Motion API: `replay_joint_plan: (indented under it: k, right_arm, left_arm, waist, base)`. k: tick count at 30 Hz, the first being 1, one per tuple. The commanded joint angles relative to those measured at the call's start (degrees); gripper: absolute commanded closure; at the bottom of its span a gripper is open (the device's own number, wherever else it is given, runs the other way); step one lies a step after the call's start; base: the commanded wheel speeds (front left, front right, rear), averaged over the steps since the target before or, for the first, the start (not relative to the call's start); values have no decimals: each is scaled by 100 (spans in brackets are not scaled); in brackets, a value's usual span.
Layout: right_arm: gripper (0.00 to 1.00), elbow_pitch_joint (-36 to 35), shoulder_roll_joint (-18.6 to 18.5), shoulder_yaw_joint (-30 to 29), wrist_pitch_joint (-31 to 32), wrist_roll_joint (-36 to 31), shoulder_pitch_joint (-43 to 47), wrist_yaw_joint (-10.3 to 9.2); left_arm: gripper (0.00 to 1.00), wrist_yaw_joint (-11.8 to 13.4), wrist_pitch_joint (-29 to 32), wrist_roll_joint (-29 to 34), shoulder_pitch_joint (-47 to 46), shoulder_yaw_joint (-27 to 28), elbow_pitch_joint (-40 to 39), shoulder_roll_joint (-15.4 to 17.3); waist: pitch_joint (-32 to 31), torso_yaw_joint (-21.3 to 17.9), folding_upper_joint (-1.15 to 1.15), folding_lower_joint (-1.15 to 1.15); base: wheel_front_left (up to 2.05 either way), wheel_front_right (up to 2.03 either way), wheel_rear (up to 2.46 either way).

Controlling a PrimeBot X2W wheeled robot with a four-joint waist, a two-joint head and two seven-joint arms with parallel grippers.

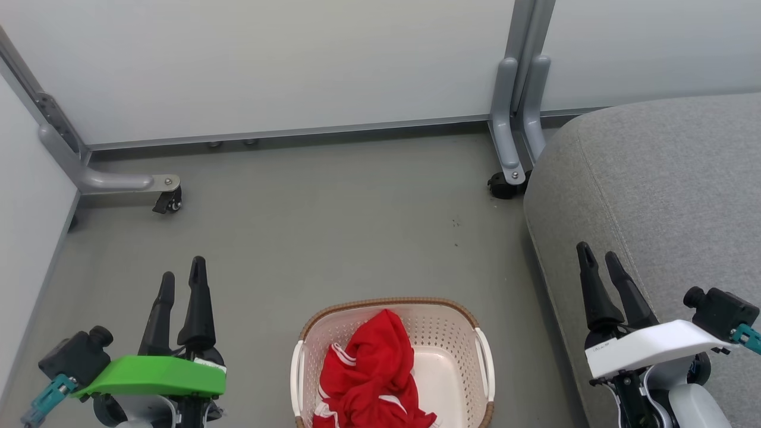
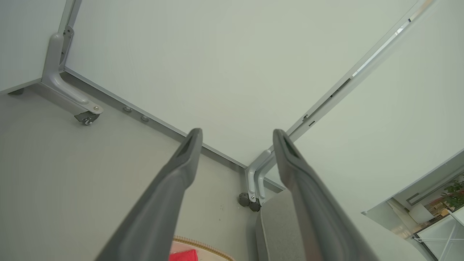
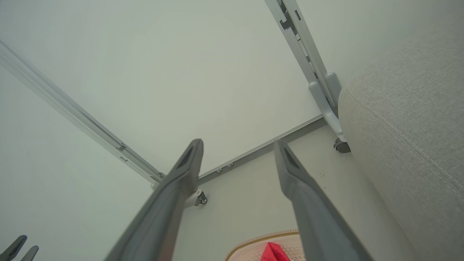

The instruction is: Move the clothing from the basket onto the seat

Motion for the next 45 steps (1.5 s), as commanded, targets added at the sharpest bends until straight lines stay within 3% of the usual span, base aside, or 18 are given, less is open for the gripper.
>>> replay_joint_plan:
  k: [1, 24, 45]
  right_arm:
    - [0, -74, -42, 24, -64, -196, -11, 2]
    - [0, 3, 55, 113, -295, -1741, 153, 3]
    - [0, -30, 191, 52, -261, -2774, 350, 3]
  left_arm:
    - [0, -18, -60, 221, -13, -18, -72, 69]
    - [0, -22, -409, 1743, 134, -137, 218, 78]
    - [0, -23, -664, 2721, 246, -112, 607, 30]
  waist:
    - [3, 3, 0, 0]
    - [40, 4, 0, 0]
    - [74, 20, 0, 0]
  base:
    - [0, 0, 0]
    - [0, 0, 0]
    - [0, 0, 0]
